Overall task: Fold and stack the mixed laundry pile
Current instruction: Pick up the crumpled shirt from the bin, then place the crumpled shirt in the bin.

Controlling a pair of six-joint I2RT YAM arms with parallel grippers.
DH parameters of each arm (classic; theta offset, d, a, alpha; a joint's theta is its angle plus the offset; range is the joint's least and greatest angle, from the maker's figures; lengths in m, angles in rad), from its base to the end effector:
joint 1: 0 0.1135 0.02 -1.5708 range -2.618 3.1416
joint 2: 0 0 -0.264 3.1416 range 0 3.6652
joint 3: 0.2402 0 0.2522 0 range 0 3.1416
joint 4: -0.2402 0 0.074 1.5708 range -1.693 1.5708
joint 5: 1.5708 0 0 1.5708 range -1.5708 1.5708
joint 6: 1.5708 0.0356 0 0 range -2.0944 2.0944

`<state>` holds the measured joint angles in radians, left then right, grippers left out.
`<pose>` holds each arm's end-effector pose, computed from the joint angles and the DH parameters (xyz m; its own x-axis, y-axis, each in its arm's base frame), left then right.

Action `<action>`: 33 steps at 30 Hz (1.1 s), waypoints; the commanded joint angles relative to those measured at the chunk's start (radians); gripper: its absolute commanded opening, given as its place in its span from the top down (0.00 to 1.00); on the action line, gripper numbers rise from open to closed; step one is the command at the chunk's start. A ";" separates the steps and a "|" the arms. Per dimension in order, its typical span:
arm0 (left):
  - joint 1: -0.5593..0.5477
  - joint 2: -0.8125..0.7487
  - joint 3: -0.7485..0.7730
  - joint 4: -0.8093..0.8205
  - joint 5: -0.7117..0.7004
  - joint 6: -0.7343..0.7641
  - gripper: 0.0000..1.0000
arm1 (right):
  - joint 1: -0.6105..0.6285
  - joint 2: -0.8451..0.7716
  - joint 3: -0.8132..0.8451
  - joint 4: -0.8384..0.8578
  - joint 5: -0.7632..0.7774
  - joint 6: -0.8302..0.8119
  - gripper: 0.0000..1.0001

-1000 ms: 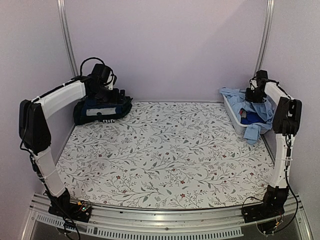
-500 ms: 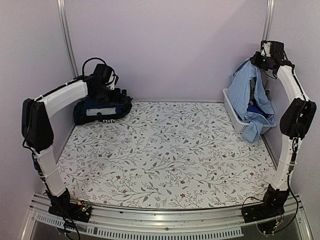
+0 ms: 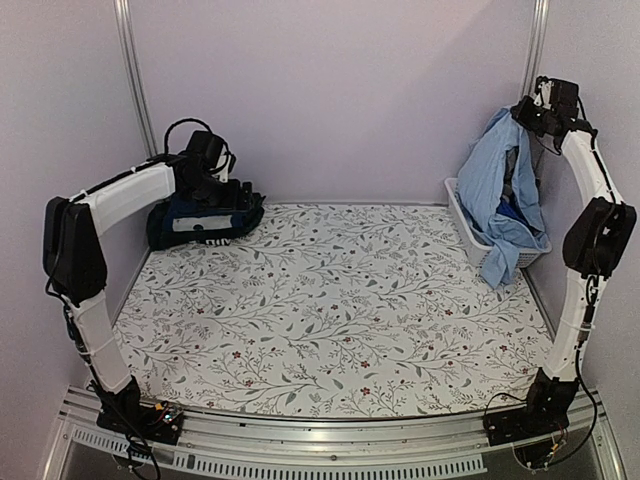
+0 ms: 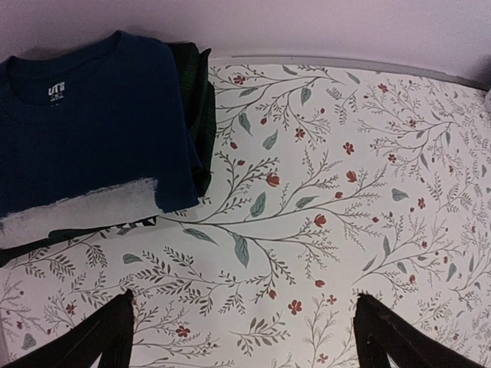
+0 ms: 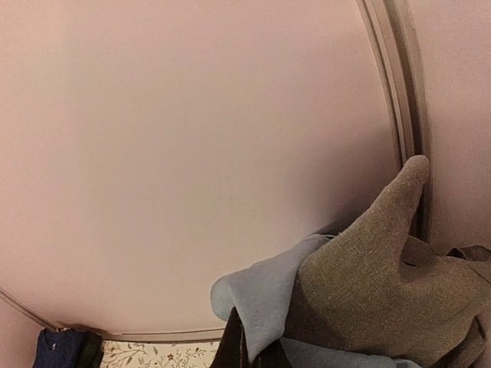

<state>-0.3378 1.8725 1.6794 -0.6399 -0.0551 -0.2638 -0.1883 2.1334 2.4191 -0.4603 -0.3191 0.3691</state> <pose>0.4007 -0.1387 0.2964 -0.7512 -0.0121 -0.6600 0.1037 0.9853 -0.1361 0.4786 -0.0798 0.4447 -0.2045 0.3877 -0.8988 -0.0557 0.9121 0.4061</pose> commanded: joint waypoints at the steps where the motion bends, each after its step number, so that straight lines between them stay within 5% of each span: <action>1: 0.015 -0.045 -0.025 0.022 0.011 0.005 0.00 | -0.003 -0.062 -0.015 -0.009 0.226 -0.160 1.00; 5: 0.022 -0.045 -0.034 0.029 0.016 0.010 0.00 | 0.070 -0.124 -0.145 0.012 0.402 -0.402 1.00; 10: 0.024 -0.034 -0.029 0.033 0.029 0.010 0.00 | 0.146 -0.152 -0.273 -0.002 0.396 -0.468 1.00; 15: 0.025 -0.043 -0.039 0.035 0.023 0.009 0.00 | 0.239 -0.179 -0.482 -0.007 0.615 -0.587 1.00; 21: 0.032 -0.054 -0.078 0.054 0.024 0.009 0.00 | 0.240 -0.234 -0.795 0.033 0.544 -0.599 1.00; 27: 0.043 -0.053 -0.098 0.069 0.033 0.011 0.00 | 0.212 -0.246 -0.864 -0.027 0.432 -0.528 0.97; 28: 0.045 -0.053 -0.099 0.071 0.035 0.011 0.00 | 0.199 -0.239 -0.861 -0.045 0.407 -0.498 0.93; 31: 0.048 -0.053 -0.103 0.074 0.038 0.013 0.00 | 0.148 -0.214 -0.824 -0.114 0.334 -0.442 0.57; 33: 0.051 -0.053 -0.105 0.073 0.037 0.016 0.00 | 0.140 -0.221 -0.794 -0.146 0.236 -0.435 0.45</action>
<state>-0.3000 1.8561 1.5875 -0.5915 -0.0311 -0.2592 -0.0002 1.9289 1.5848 -0.4690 0.0780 -0.1268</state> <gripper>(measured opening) 0.996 0.452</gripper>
